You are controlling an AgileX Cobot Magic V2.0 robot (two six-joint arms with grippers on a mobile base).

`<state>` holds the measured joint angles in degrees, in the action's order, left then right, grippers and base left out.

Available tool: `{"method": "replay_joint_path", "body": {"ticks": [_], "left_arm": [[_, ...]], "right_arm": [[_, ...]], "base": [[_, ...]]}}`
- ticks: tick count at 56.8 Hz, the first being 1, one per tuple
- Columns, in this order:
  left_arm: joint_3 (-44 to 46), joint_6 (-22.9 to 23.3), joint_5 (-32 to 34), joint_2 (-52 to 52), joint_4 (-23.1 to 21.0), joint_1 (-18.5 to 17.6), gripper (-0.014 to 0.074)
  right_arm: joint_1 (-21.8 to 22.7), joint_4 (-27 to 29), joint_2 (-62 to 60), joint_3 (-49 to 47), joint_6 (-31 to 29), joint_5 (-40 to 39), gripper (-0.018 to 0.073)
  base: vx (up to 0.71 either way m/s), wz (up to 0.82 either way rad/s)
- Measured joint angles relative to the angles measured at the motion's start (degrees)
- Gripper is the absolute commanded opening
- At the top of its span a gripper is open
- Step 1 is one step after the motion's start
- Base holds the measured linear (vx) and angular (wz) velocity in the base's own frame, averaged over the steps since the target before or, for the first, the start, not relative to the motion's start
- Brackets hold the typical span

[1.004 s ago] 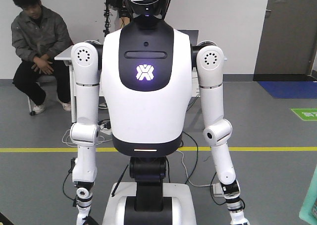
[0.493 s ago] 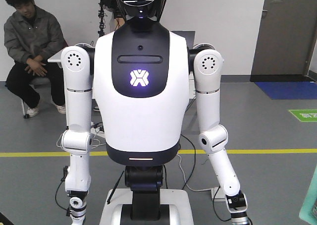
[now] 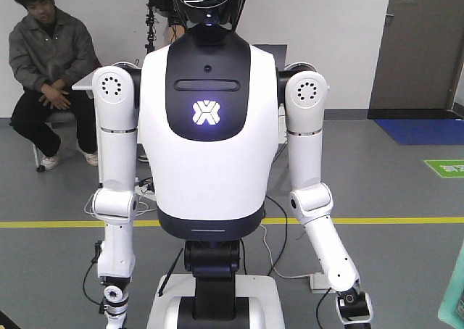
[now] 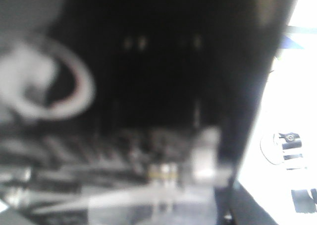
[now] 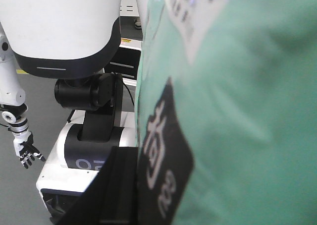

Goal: Pick snacks and fruit into basket
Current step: 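Close in on the basket, bringing the right gripper's bag near it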

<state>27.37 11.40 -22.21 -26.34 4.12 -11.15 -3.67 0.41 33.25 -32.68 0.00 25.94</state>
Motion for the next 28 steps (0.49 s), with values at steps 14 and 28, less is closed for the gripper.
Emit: {"method": "replay_joint_path", "body": {"ticks": [14, 28], "left_arm": [[0.00, 0.00, 0.00, 0.00, 0.00, 0.00, -0.0003], [0.00, 0.00, 0.00, 0.00, 0.00, 0.00, -0.0003]], "right_arm": [[0.00, 0.00, 0.00, 0.00, 0.00, -0.01, 0.0000], [0.00, 0.00, 0.00, 0.00, 0.00, -0.01, 0.0000]], "base": [[0.00, 0.00], [-0.01, 0.01]]}}
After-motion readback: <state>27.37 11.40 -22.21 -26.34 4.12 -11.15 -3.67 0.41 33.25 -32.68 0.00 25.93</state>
